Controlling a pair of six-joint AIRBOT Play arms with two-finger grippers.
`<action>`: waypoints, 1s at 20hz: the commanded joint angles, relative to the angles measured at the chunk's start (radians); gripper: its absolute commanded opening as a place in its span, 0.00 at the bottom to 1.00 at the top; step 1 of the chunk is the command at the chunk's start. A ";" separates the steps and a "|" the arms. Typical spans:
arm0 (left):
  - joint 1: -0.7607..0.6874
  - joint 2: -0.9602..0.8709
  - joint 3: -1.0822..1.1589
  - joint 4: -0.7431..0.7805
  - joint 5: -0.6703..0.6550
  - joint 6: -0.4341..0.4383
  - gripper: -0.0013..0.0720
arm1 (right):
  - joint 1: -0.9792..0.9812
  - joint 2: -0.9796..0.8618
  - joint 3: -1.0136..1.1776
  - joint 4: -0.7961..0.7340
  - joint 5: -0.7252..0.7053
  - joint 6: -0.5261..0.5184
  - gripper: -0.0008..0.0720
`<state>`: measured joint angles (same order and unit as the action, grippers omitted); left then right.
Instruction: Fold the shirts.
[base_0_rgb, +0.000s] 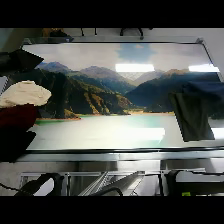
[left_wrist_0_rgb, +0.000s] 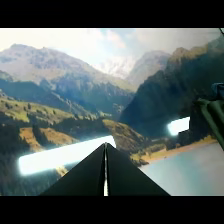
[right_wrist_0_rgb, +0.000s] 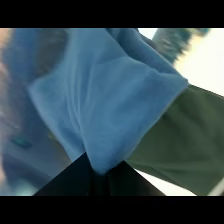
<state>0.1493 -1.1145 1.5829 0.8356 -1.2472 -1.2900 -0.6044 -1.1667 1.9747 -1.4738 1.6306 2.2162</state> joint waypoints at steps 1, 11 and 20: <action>0.001 0.000 -0.001 0.000 -0.033 0.000 0.05 | -0.038 0.019 -0.026 -0.032 0.211 -0.083 0.03; 0.001 0.000 -0.001 0.001 -0.045 0.000 0.05 | -0.041 0.174 -0.542 -0.138 0.122 -0.101 0.04; 0.001 0.000 -0.001 0.001 -0.044 0.000 0.05 | -0.025 0.161 -0.605 -0.284 0.015 -0.231 0.97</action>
<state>0.1493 -1.1145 1.5826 0.8364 -1.2919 -1.2900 -0.6392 -1.0050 1.3731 -1.7390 1.7058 2.0159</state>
